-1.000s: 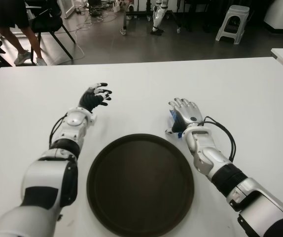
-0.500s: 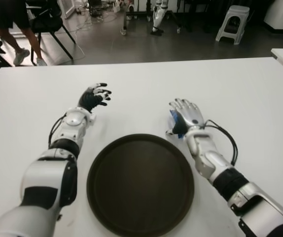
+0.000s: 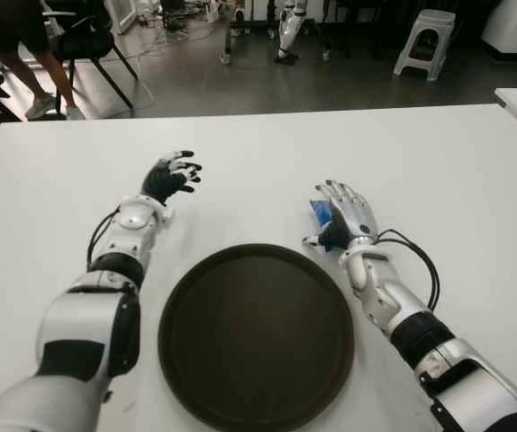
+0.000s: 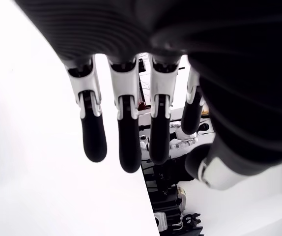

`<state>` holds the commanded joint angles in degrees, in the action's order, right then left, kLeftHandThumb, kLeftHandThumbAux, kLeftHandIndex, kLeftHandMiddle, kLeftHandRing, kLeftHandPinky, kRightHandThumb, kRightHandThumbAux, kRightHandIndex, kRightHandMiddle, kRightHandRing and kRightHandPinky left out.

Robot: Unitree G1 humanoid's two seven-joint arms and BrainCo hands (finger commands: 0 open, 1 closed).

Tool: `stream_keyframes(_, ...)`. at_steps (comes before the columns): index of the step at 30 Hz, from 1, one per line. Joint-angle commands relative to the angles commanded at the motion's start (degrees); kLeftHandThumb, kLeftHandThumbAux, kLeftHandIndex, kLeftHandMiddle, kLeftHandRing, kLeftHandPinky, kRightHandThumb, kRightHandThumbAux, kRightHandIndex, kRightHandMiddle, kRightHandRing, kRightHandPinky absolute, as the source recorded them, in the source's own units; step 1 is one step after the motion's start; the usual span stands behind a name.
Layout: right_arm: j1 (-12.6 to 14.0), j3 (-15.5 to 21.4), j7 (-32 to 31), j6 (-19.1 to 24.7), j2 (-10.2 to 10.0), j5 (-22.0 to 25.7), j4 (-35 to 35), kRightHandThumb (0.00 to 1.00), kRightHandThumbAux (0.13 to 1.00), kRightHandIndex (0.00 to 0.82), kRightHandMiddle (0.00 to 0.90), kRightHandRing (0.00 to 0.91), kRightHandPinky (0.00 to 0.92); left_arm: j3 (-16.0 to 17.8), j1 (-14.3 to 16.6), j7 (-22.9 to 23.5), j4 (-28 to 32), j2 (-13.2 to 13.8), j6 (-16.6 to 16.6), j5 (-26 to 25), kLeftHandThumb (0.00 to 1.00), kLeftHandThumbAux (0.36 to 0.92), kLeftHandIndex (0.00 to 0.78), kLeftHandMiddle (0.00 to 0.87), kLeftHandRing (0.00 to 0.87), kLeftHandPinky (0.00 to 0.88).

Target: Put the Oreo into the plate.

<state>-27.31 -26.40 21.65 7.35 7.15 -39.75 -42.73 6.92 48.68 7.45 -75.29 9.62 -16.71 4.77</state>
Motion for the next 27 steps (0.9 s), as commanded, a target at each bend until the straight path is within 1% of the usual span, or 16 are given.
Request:
stream_keyframes(7, -0.7, 1.7, -0.3, -1.8, -0.9, 2.2, -2.2, 0.000, 0.772, 0.011, 0.000, 0.023, 0.090, 0.1, 0.0, 0.2, -0.1, 0.1, 0.0, -0.1, 0.135, 0.675, 0.213, 0.341, 0.369, 0.410)
stream_keyframes(12, -0.7, 2.9, -1.5, -2.4, -1.5, 4.1, -2.4, 0.000, 0.754, 0.012, 0.000, 0.026, 0.084, 0.1, -0.1, 0.4, -0.1, 0.2, -0.1, 0.0, 0.139, 0.662, 0.211, 0.340, 0.369, 0.406)
stream_keyframes(21, 0.1, 6.9, -4.7, -3.8, -2.8, 10.4, -1.0, 0.000, 0.725, 0.006, 0.004, 0.023, 0.051, -0.2, 0.0, 0.5, -0.1, 0.3, 0.1, 0.2, 0.138, 0.660, 0.216, 0.343, 0.366, 0.397)
stream_keyframes(23, 0.1, 8.2, -5.9, -4.2, -3.3, 12.5, -1.3, 0.000, 0.713, 0.002, 0.001, 0.010, 0.023, -0.3, 0.0, 0.5, -0.1, 0.4, 0.2, 0.3, 0.133, 0.659, 0.213, 0.340, 0.363, 0.395)
stream_keyframes(27, -0.4, 9.7, -7.0, -5.5, -3.7, 14.6, -2.5, 0.000, 0.710, 0.000, 0.000, 0.002, 0.006, -0.3, 0.0, 0.5, -0.2, 0.4, 0.2, 0.3, 0.136, 0.657, 0.211, 0.339, 0.366, 0.399)
